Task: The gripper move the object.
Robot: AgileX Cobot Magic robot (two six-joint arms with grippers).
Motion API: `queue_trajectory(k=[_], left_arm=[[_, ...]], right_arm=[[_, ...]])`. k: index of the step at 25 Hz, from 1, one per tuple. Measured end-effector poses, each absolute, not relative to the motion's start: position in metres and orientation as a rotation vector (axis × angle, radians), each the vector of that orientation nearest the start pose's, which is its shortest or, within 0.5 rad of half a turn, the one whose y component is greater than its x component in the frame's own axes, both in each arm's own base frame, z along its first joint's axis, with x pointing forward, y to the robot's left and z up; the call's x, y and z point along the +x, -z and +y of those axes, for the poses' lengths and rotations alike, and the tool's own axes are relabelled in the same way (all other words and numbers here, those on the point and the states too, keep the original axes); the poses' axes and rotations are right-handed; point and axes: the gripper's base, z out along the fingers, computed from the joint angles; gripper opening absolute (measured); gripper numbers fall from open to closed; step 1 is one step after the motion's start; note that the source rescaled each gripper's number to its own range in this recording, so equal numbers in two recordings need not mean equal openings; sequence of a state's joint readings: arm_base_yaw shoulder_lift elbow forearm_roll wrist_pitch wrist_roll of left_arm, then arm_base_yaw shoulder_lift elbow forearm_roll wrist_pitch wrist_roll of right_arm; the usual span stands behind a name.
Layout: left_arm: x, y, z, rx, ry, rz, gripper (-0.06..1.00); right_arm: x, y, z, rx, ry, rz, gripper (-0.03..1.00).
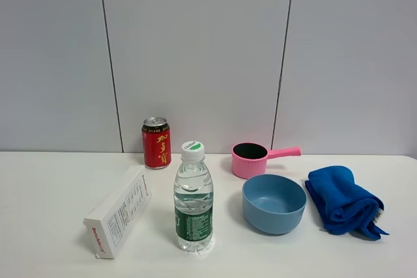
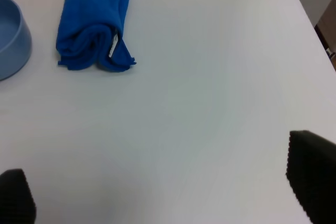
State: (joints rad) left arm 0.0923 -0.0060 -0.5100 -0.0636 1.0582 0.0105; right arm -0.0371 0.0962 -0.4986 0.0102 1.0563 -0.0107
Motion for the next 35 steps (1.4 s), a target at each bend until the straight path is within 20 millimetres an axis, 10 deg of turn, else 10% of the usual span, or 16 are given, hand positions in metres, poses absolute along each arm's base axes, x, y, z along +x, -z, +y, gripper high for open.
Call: queue_trajectory(k=[35], left_arm=[[-0.006,-0.280,-0.006,-0.079,0.011,2.023,1.00]], right_arm=[[-0.005,-0.277,0.001,0.027,0.019,2.039,1.00]])
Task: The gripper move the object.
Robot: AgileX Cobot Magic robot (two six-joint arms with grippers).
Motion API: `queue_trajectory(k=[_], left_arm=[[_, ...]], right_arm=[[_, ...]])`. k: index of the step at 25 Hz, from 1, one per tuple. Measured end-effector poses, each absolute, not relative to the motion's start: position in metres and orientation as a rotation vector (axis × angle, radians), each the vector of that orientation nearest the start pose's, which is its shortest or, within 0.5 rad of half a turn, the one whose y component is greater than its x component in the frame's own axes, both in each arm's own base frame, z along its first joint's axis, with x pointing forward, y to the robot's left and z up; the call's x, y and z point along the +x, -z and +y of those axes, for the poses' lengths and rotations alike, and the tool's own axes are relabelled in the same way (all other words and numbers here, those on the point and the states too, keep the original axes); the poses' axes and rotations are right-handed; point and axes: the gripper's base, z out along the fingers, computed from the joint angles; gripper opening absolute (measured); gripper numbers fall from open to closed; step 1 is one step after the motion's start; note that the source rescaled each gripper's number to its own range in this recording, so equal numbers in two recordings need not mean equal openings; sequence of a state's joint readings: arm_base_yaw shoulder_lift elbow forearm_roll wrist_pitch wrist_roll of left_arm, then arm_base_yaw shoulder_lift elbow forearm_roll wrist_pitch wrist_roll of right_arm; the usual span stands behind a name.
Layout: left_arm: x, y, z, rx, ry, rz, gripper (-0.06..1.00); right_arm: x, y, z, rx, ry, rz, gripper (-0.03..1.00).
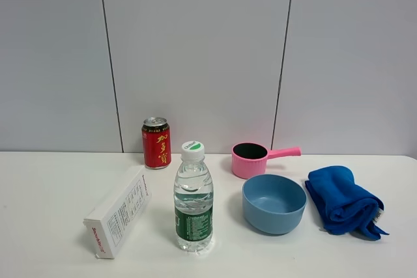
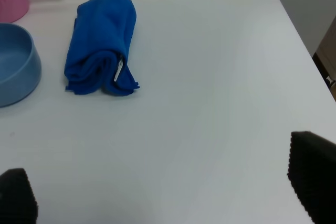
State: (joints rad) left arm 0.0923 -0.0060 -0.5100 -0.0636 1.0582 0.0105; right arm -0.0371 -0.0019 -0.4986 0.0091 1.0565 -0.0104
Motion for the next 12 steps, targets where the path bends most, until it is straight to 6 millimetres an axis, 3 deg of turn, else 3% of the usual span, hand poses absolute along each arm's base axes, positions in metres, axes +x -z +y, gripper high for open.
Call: queue_trajectory(k=[12], left_arm=[[-0.0065,-0.2803,-0.0057,-0.079,0.011,2.023,1.00]], right_arm=[[-0.0048,-0.2772,0.0009,0.028,0.018,2.039,0.99]])
